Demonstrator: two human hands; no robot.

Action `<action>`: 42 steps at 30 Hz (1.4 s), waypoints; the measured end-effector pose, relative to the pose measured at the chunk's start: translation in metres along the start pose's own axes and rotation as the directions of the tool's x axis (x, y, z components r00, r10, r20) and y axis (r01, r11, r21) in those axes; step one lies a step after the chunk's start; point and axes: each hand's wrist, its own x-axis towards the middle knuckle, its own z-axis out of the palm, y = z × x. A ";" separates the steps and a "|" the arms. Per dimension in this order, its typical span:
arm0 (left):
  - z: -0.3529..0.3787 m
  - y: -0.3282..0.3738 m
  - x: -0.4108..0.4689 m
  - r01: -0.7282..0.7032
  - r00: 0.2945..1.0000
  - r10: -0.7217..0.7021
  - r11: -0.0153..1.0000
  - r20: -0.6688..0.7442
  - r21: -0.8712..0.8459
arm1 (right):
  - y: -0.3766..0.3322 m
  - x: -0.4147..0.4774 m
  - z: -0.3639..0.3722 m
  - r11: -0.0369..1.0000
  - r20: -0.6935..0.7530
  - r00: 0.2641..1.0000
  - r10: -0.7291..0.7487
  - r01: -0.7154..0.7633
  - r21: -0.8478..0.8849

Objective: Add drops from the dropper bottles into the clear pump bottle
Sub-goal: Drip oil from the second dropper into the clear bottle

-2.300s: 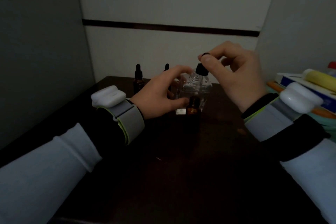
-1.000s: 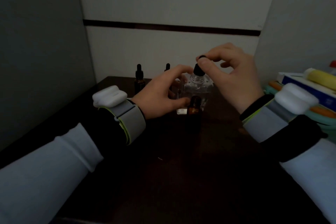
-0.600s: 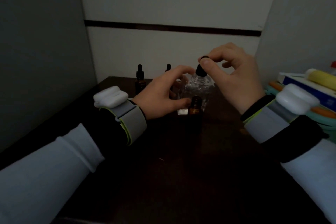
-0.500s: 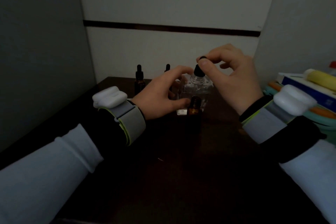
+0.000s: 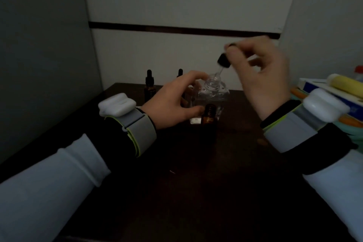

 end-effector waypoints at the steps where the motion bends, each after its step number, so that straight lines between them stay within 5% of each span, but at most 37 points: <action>1: 0.000 0.000 0.000 0.002 1.000 -0.002 1.000 0.002 -0.001 | -0.001 0.004 -0.004 0.999 -0.057 0.998 0.013 -0.010 0.038; 4: 0.000 0.001 -0.001 0.003 1.000 -0.003 1.000 0.005 -0.011 | -0.004 0.011 -0.012 0.990 -0.141 0.988 0.066 -0.047 0.135; 19: 0.000 0.001 0.000 0.000 1.000 0.000 1.000 -0.005 -0.001 | -0.001 -0.008 0.002 0.999 0.205 0.978 -0.031 0.038 -0.030; 33: -0.001 0.003 0.000 -0.010 1.000 0.010 1.000 -0.007 -0.013 | -0.001 -0.010 0.003 0.998 0.241 0.969 -0.056 0.059 -0.004; 38: -0.001 0.001 0.000 -0.004 1.000 0.004 1.000 -0.005 -0.014 | -0.004 -0.008 0.002 0.998 0.182 0.982 -0.045 0.038 0.045; 42: 0.000 0.000 -0.001 -0.013 1.000 0.013 1.000 -0.005 -0.007 | -0.009 -0.001 -0.004 0.985 -0.045 0.999 0.028 -0.020 0.174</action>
